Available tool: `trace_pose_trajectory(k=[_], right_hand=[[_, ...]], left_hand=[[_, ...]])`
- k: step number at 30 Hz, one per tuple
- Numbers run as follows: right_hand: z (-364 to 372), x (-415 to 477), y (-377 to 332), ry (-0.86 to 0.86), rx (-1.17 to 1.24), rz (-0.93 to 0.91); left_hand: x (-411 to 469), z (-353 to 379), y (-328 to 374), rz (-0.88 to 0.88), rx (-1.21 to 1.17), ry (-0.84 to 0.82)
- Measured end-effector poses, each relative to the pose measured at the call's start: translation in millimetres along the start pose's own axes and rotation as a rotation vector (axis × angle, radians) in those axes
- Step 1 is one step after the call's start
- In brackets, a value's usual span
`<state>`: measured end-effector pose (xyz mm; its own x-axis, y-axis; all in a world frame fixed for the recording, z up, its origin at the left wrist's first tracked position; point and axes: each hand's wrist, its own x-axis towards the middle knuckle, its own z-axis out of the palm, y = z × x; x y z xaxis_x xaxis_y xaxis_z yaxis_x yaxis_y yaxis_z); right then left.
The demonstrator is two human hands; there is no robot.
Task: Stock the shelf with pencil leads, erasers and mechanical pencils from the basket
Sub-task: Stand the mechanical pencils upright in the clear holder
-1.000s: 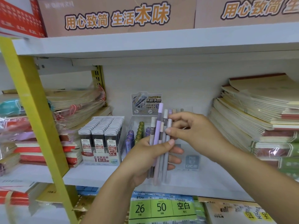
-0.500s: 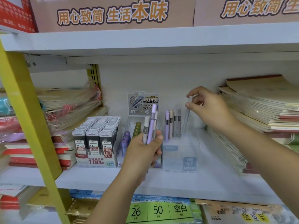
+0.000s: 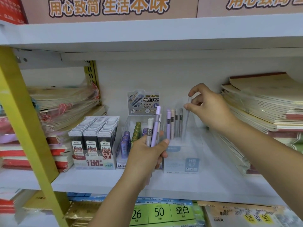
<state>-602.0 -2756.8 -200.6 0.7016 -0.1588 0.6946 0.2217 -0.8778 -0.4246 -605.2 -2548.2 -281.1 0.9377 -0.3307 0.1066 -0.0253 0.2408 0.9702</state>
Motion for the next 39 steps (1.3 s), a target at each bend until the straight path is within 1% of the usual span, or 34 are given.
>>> trace_pose_trajectory(k=[8, 15, 21, 30, 32, 36, 39], right_hand=[[14.7, -6.4, -3.1, 0.01, -0.003, -0.051], [17.3, -10.6, -2.6, 0.029, -0.007, -0.028], [20.3, -11.7, -6.2, 0.021, -0.021, -0.045], [20.3, -8.1, -9.2, 0.029, -0.108, -0.083], [20.6, -8.9, -10.0, -0.015, -0.112, -0.077], [21.9, -10.7, -11.1, -0.115, -0.22, -0.099], [15.4, -10.4, -13.8, -0.063, -0.301, -0.134]], left_hand=[[-0.3, -0.4, -1.5, 0.011, 0.001, -0.001], [0.4, -0.8, -1.6, 0.006, 0.0, -0.01], [1.1, -1.0, -1.9, 0.001, -0.005, -0.011], [-0.1, -1.0, -0.1, -0.005, -0.01, -0.018], [-0.5, -1.0, 0.0, -0.007, -0.013, -0.021], [-1.0, -3.8, 1.3, -0.013, 0.005, -0.05], [-1.9, -8.8, 3.2, 0.006, 0.029, -0.104]])
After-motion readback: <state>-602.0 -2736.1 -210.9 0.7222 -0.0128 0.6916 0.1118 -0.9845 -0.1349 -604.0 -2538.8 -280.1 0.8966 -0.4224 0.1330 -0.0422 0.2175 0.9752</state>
